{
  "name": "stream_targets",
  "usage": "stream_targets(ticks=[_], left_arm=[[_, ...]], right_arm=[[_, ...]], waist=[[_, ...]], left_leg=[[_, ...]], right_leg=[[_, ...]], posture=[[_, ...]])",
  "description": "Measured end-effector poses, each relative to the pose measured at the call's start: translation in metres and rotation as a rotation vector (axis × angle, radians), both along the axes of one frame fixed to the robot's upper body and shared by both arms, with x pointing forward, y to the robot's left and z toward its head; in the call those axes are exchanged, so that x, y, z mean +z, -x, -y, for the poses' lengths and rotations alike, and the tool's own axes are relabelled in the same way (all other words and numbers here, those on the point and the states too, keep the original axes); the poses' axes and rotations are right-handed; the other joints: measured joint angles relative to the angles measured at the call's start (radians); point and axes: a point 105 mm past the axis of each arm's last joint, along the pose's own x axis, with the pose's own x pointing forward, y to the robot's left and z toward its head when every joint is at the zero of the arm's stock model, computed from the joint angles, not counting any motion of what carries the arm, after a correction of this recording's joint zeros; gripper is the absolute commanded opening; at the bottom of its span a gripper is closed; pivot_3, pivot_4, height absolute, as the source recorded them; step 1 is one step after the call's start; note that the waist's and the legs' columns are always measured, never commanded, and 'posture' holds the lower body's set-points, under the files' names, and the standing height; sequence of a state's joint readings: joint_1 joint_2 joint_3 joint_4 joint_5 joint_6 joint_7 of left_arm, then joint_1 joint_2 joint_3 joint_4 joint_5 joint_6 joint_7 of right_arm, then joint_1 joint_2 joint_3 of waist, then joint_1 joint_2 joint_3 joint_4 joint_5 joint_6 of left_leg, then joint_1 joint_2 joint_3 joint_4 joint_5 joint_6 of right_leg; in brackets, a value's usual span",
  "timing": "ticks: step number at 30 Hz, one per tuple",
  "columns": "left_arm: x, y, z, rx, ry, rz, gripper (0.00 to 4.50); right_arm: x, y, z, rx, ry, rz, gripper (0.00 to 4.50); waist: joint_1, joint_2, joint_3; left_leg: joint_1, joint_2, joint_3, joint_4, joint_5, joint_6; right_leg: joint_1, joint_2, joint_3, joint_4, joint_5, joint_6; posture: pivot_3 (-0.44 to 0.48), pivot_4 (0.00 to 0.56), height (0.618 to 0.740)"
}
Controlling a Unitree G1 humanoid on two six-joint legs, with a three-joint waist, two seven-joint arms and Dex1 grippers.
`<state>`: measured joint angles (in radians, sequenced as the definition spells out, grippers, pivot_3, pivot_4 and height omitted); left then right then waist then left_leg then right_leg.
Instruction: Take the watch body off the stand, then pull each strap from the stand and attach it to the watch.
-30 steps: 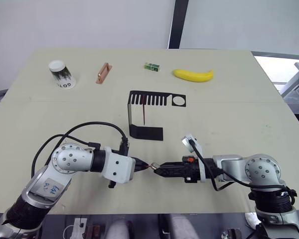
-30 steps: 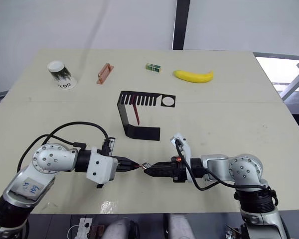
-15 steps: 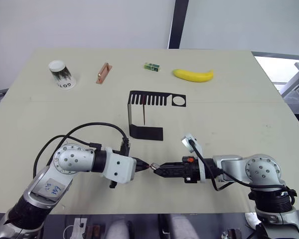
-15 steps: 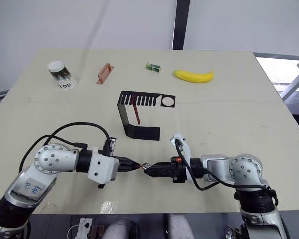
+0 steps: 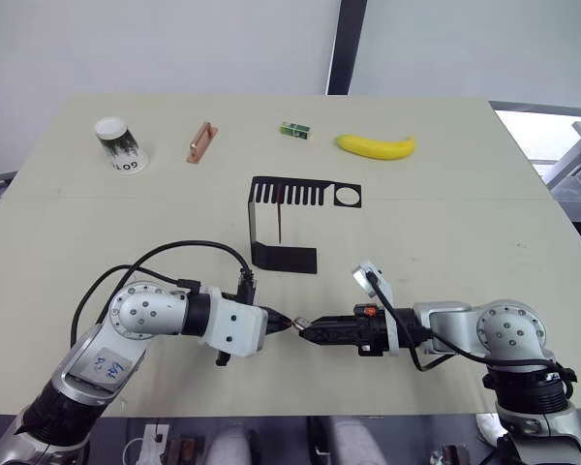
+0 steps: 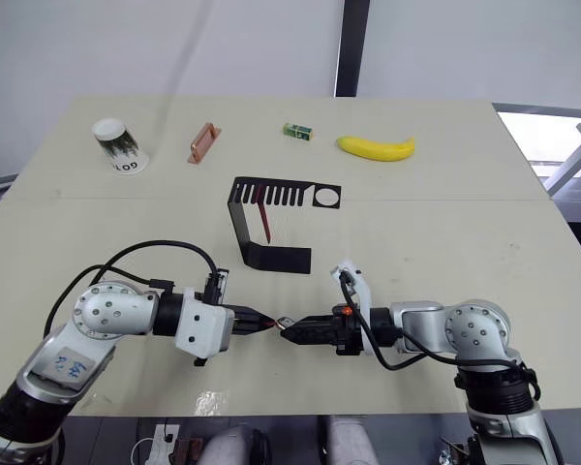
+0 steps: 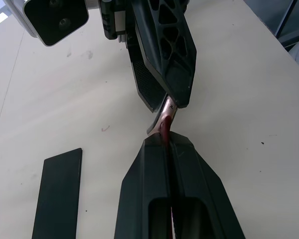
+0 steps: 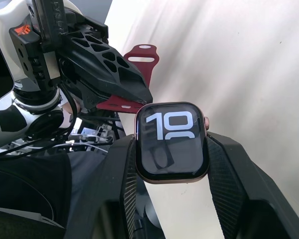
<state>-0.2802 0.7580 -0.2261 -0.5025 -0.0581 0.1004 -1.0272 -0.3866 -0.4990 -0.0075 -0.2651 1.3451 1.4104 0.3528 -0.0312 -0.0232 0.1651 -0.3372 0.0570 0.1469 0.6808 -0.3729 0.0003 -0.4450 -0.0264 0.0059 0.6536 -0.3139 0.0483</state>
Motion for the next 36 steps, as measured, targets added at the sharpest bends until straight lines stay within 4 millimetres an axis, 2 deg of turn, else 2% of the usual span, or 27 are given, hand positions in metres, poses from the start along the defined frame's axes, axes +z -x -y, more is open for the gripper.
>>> stream_targets(ticks=[36], left_arm=[[-0.002, -0.01, 0.021, -0.02, -0.097, 0.045, 0.0]], right_arm=[[-0.003, -0.004, 0.008, -0.048, 0.075, -0.032, 1.51]], waist=[[0.0, 0.0, 0.0]], left_leg=[[0.0, 0.0, 0.0, 0.0, 0.0, 0.0]], right_leg=[[0.0, 0.0, 0.0, 0.0, 0.0, 0.0]], posture=[[0.0, 0.15, 0.738]])
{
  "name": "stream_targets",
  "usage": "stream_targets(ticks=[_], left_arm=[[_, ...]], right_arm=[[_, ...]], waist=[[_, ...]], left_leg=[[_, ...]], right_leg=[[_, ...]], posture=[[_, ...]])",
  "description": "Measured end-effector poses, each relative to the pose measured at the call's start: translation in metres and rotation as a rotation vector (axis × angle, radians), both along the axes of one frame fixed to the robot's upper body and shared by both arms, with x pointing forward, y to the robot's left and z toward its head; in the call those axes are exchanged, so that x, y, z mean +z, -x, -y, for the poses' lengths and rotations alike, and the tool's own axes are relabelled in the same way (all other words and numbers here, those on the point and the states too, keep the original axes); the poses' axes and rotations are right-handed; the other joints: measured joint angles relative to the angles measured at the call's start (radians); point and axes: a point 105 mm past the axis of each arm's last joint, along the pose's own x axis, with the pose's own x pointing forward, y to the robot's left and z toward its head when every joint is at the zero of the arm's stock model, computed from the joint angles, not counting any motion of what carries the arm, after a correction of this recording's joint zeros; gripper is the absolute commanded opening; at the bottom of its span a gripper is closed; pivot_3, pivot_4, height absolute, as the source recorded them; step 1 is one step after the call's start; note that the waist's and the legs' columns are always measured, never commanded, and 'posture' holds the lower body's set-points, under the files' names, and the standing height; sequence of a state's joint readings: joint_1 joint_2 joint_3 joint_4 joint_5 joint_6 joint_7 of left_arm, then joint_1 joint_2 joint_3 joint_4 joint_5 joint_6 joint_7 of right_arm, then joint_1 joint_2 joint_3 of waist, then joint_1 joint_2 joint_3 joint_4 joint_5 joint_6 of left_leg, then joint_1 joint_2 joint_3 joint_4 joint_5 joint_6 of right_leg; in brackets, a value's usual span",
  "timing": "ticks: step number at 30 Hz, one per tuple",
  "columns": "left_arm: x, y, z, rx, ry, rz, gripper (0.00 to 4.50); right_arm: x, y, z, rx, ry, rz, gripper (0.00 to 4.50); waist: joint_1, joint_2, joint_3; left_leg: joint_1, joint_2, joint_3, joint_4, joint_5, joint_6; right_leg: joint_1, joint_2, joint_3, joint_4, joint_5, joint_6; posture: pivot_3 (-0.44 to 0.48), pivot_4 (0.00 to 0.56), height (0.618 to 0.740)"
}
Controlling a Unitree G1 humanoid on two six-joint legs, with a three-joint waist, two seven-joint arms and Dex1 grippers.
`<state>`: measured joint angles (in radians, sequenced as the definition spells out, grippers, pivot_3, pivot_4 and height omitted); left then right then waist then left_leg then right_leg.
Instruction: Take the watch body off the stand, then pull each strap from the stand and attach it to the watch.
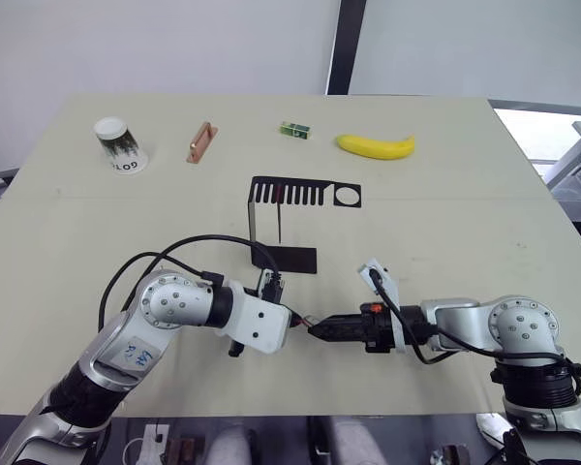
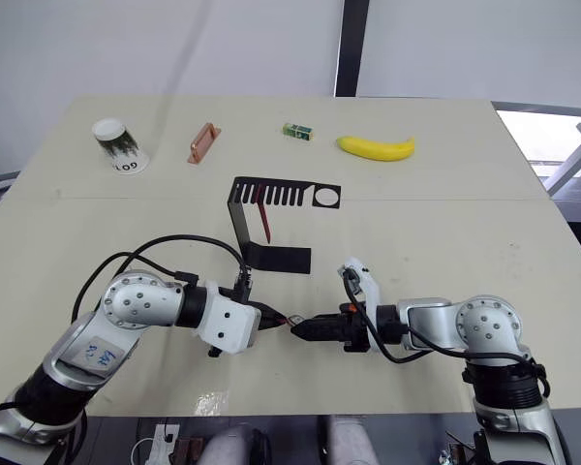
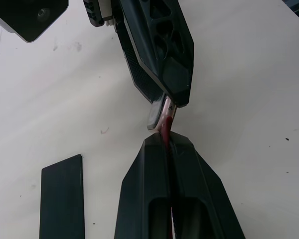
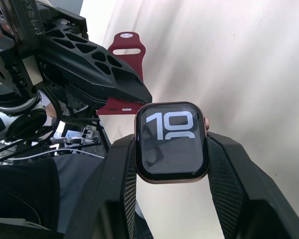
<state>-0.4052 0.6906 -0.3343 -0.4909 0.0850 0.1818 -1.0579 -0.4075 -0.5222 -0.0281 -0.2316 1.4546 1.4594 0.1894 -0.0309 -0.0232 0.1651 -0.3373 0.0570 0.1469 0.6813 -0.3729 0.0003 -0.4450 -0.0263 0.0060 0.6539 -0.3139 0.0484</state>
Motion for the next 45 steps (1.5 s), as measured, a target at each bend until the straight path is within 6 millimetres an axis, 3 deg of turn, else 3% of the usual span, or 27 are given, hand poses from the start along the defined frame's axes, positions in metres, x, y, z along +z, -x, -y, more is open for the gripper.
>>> stream_targets(ticks=[39, 42, 44, 45], left_arm=[[-0.009, -0.003, 0.001, 0.035, 0.025, -0.054, 0.0], [-0.005, 0.0, -0.002, 0.035, 0.034, -0.081, 0.97], [0.001, 0.01, -0.008, 0.014, 0.046, -0.089, 1.99], [0.003, 0.016, -0.02, 0.02, 0.036, -0.099, 2.59]], right_arm=[[0.005, 0.008, -0.005, 0.043, -0.041, -0.023, 1.51], [0.006, 0.01, -0.007, 0.055, -0.05, -0.023, 1.51], [0.008, 0.015, -0.013, 0.094, -0.063, -0.016, 1.51], [0.008, 0.019, -0.015, 0.117, -0.055, -0.005, 1.51]], waist=[[0.0, 0.0, 0.0], [-0.001, 0.0, 0.0], [-0.006, 0.0, 0.0], [-0.011, 0.0, 0.0]], left_leg=[[0.0, 0.0, 0.0, 0.0, 0.0, 0.0], [0.0, 0.001, 0.0, 0.0, 0.0, 0.0], [0.0, 0.001, 0.0, 0.0, 0.0, 0.0], [0.0, 0.002, 0.0, 0.0, 0.0, 0.0]], right_leg=[[0.0, 0.0, 0.0, 0.0, 0.0, 0.0], [0.0, 0.0, 0.0, 0.0, 0.0, 0.0], [0.0, 0.0, 0.0, 0.0, 0.0, 0.0], [-0.001, 0.0, 0.0, 0.0, 0.0, 0.0]], posture=[[0.0, 0.15, 0.738], [0.0, 0.15, 0.738], [0.0, 0.15, 0.738], [0.0, 0.15, 0.738]])
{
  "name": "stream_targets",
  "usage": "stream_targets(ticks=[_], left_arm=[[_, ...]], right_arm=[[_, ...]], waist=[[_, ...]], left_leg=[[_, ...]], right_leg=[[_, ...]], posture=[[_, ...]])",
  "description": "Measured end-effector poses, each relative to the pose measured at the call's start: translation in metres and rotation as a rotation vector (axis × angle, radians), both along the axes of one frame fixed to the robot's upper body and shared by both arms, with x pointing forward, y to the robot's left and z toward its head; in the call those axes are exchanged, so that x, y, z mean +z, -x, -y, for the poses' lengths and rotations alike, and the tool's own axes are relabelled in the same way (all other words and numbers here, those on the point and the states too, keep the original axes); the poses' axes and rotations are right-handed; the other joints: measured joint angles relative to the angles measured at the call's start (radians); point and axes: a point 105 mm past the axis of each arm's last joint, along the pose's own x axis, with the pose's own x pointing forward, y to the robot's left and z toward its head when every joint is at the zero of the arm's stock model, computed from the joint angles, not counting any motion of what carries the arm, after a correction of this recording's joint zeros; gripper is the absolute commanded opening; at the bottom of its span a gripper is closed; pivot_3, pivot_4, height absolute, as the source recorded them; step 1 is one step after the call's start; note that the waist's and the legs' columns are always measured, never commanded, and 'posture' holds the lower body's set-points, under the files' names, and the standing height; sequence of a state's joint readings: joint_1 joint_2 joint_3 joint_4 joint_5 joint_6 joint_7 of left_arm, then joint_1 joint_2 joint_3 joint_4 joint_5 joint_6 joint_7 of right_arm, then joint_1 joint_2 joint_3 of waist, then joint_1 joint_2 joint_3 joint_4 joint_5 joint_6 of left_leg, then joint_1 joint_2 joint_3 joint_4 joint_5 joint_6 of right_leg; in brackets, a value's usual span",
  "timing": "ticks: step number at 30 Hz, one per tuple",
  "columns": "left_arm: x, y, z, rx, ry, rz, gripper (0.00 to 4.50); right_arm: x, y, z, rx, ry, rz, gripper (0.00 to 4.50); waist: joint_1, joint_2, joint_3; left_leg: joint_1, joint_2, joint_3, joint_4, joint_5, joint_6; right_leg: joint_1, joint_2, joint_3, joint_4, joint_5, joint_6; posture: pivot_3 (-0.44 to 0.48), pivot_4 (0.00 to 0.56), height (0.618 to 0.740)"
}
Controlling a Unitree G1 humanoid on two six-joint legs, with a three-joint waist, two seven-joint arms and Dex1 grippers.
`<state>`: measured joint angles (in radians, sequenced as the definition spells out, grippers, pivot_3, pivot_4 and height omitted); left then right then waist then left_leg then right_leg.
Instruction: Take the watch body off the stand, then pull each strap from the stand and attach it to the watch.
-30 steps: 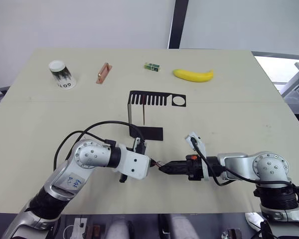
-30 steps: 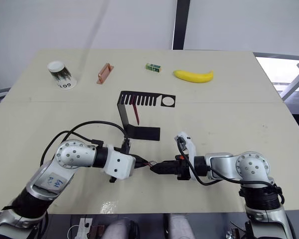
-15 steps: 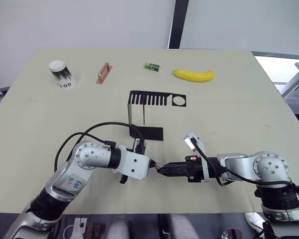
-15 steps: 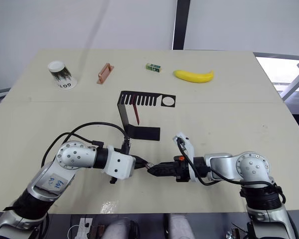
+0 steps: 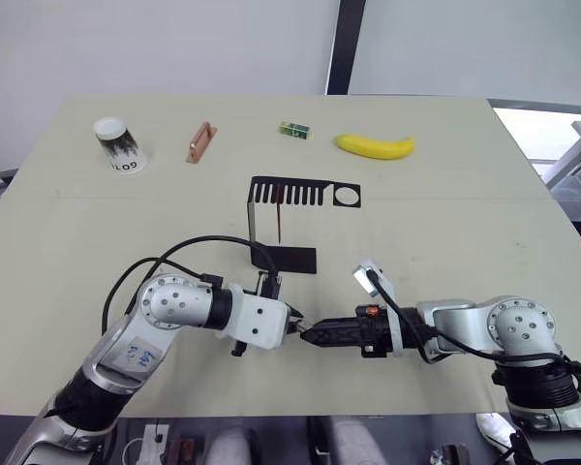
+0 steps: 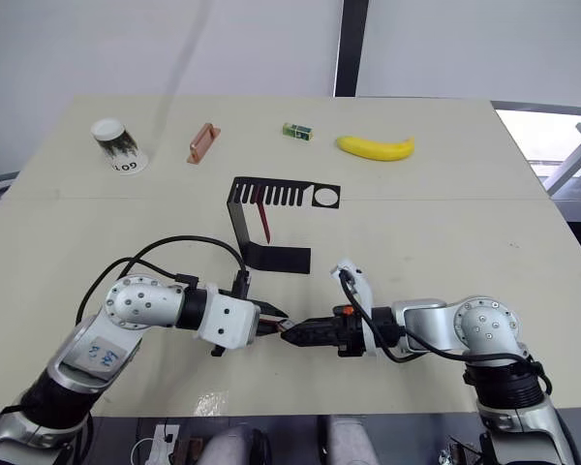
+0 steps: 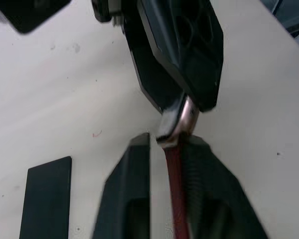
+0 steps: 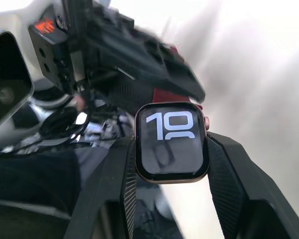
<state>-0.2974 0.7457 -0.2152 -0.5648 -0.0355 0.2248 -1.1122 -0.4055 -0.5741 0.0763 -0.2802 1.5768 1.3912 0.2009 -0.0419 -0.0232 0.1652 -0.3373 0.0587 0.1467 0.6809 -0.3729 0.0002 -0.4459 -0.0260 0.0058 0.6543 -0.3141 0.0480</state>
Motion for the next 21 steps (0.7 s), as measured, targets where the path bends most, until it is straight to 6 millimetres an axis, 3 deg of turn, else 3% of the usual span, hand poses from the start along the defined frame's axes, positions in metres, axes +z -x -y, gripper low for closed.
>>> stream_targets(ticks=[1, 4, 10, 15, 21], left_arm=[[-0.001, 0.001, -0.011, 0.021, -0.025, -0.011, 2.91], [-0.009, 0.009, -0.053, 0.108, -0.101, -0.073, 4.45], [-0.004, 0.013, -0.102, 0.219, -0.023, -0.105, 4.5], [-0.002, 0.02, -0.102, 0.235, 0.131, -0.152, 4.5], [0.003, 0.017, -0.098, 0.25, 0.232, -0.158, 4.5]], right_arm=[[0.0, 0.001, 0.001, 0.003, 0.004, 0.006, 1.51], [0.002, -0.001, 0.01, -0.005, 0.039, 0.093, 1.51], [0.009, -0.004, 0.02, 0.056, 0.113, 0.45, 1.51], [0.007, -0.006, 0.021, 0.195, 0.153, 1.016, 1.51], [0.005, -0.002, 0.021, 0.319, 0.166, 1.406, 1.51]], waist=[[-0.001, 0.0, 0.0], [-0.005, 0.0, 0.0], [0.005, 0.0, 0.0], [0.011, 0.0, 0.0], [0.01, 0.0, 0.0]], left_leg=[[0.0, 0.0, 0.0, 0.0, 0.0, 0.0], [0.0, 0.0, 0.0, 0.0, 0.0, 0.0], [0.0, 0.0, -0.001, 0.0, -0.001, 0.001], [-0.001, -0.001, 0.0, 0.0, -0.002, 0.001], [0.001, -0.001, 0.002, 0.001, -0.002, 0.001]], right_leg=[[0.0, 0.0, 0.0, 0.0, 0.0, 0.0], [0.0, -0.001, -0.001, 0.0, 0.0, 0.0], [0.001, -0.001, -0.002, -0.003, 0.0, 0.0], [0.001, 0.0, -0.002, -0.004, 0.0, 0.001], [0.001, 0.0, -0.001, -0.002, 0.0, 0.0]], posture=[[0.0, 0.15, 0.738], [0.0, 0.15, 0.738], [0.0, 0.15, 0.738], [0.0, 0.15, 0.738], [0.0, 0.15, 0.738]])
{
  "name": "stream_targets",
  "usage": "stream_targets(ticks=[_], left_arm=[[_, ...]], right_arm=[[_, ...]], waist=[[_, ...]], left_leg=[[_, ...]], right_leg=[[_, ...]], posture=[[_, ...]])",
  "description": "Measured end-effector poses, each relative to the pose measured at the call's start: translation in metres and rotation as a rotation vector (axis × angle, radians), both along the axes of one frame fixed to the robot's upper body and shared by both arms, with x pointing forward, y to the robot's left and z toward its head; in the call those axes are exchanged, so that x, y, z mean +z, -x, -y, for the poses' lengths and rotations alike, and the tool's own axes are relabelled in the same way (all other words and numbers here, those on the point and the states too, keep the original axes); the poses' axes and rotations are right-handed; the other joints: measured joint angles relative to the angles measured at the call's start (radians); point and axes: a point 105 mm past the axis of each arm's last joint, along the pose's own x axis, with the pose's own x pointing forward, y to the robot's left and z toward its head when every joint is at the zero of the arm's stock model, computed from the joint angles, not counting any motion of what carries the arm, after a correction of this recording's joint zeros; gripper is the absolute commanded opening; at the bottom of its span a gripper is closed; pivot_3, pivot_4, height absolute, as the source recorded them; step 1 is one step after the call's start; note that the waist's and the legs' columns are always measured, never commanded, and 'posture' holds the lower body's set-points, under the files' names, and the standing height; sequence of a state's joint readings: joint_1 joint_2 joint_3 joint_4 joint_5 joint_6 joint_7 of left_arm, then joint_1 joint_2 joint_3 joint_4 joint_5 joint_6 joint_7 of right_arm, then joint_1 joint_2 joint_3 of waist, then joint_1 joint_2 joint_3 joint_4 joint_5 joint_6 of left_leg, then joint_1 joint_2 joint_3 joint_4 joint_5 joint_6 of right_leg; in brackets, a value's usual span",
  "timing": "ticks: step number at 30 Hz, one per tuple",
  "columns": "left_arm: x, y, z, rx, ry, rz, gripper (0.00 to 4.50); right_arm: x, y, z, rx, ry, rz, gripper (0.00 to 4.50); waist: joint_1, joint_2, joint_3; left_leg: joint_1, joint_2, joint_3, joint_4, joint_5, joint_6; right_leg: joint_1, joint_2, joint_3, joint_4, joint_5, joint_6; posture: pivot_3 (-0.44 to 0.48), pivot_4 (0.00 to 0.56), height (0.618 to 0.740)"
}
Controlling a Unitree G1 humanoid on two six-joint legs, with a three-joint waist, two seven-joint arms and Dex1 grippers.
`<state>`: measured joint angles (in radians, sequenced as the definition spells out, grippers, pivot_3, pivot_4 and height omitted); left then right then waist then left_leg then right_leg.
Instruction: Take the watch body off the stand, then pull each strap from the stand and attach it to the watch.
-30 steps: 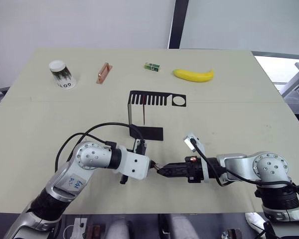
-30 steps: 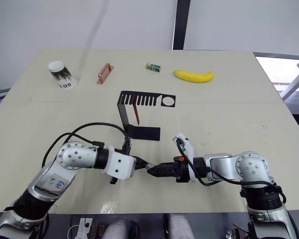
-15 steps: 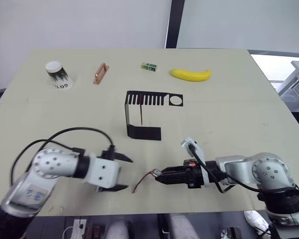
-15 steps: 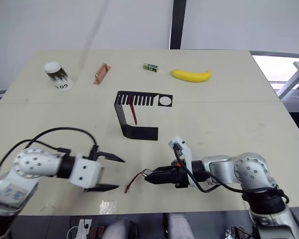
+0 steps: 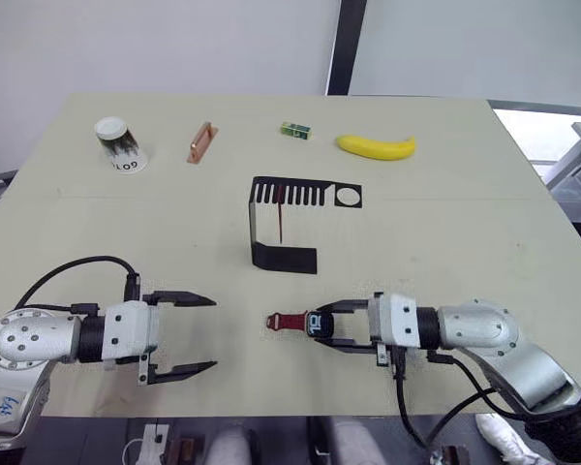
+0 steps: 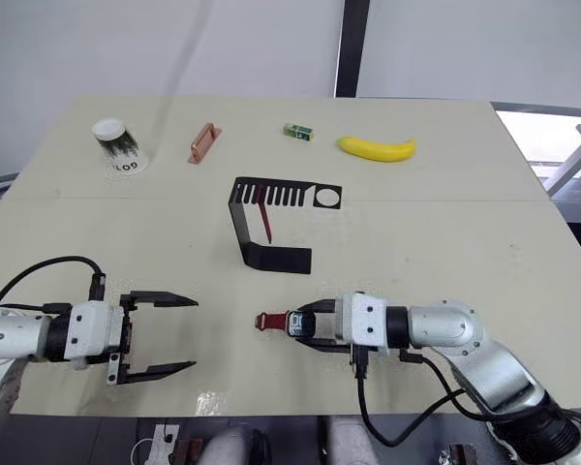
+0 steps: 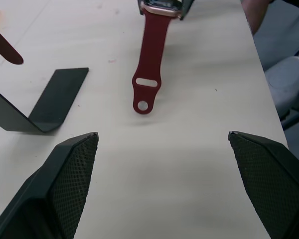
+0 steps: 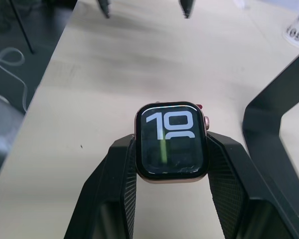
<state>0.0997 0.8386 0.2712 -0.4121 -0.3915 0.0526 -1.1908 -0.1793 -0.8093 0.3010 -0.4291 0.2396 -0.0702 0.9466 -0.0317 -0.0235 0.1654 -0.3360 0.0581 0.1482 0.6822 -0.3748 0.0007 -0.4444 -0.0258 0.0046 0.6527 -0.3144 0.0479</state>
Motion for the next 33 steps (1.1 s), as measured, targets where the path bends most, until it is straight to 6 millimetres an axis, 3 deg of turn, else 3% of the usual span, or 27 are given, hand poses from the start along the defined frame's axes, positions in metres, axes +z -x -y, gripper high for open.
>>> stream_targets(ticks=[6, 14, 16, 20, 23, 26, 29, 32, 33], left_arm=[[-0.002, -0.002, -0.001, 0.001, 0.01, 0.002, 4.5], [0.0, -0.003, 0.003, 0.004, 0.025, 0.026, 4.5], [0.002, 0.0, 0.011, -0.019, 0.031, 0.044, 4.5], [0.004, 0.006, 0.029, -0.065, 0.049, 0.096, 4.5], [0.004, -0.001, 0.041, -0.055, 0.05, 0.168, 4.5], [0.005, -0.008, 0.053, -0.047, 0.063, 0.224, 4.5], [0.0, -0.006, 0.062, -0.065, 0.067, 0.215, 3.61], [-0.003, -0.007, 0.07, -0.064, 0.069, 0.22, 2.16], [-0.004, -0.009, 0.072, -0.061, 0.062, 0.223, 2.16]], right_arm=[[-0.006, 0.007, 0.0, 0.036, 0.004, 0.054, 1.51], [-0.005, -0.005, -0.001, 0.002, -0.017, 0.045, 1.51], [-0.002, -0.012, -0.003, -0.052, -0.081, -0.044, 1.51], [-0.003, -0.012, -0.006, -0.121, -0.178, -0.4, 1.51], [-0.002, -0.005, -0.012, -0.115, -0.19, -0.622, 1.51], [0.001, -0.007, -0.014, -0.142, -0.19, -0.735, 1.51], [0.0, -0.007, -0.017, -0.155, -0.176, -0.791, 1.51], [-0.003, -0.007, -0.018, -0.171, -0.162, -0.828, 1.51], [-0.003, -0.007, -0.019, -0.176, -0.161, -0.835, 1.51]], waist=[[0.0, 0.0, 0.0], [0.0, 0.0, 0.0], [0.001, 0.0, 0.0], [0.002, 0.0, 0.0], [0.002, 0.0, 0.0], [0.001, 0.0, 0.0], [0.001, 0.0, 0.0], [0.002, 0.0, 0.0], [0.002, 0.0, 0.0]], left_leg=[[0.001, 0.0, 0.0, 0.0, 0.0, 0.0], [0.001, 0.0, 0.001, 0.001, 0.0, 0.0], [0.001, 0.0, 0.0, 0.001, 0.0, 0.0], [0.001, 0.0, 0.0, 0.001, 0.0, 0.0], [0.001, 0.0, 0.0, 0.001, 0.0, 0.0], [0.001, 0.0, 0.0, 0.001, 0.0, 0.0], [0.001, 0.0, 0.0, 0.001, 0.0, 0.0], [0.001, 0.0, 0.0, 0.001, 0.0, 0.0], [0.001, 0.0, 0.0, 0.001, 0.0, 0.0]], right_leg=[[0.0, 0.0, 0.0, 0.001, 0.0, 0.0], [0.0, 0.0, 0.001, 0.002, 0.0, 0.0], [0.0, 0.0, 0.001, 0.002, 0.0, 0.0], [0.0, -0.001, 0.001, 0.003, 0.0, 0.0], [0.0, -0.001, 0.001, 0.003, 0.0, -0.001], [0.0, 0.0, 0.001, 0.003, 0.0, 0.0], [0.0, 0.0, 0.001, 0.003, 0.0, -0.001], [0.0, -0.001, 0.001, 0.003, 0.0, 0.0], [0.0, -0.001, 0.001, 0.003, 0.0, 0.0]], posture=[[0.0, 0.15, 0.738], [0.0, 0.15, 0.738], [0.0, 0.15, 0.738], [0.0, 0.15, 0.738], [0.0, 0.15, 0.738], [0.0, 0.15, 0.738], [0.0, 0.15, 0.738], [0.0, 0.15, 0.738], [0.0, 0.15, 0.738]])
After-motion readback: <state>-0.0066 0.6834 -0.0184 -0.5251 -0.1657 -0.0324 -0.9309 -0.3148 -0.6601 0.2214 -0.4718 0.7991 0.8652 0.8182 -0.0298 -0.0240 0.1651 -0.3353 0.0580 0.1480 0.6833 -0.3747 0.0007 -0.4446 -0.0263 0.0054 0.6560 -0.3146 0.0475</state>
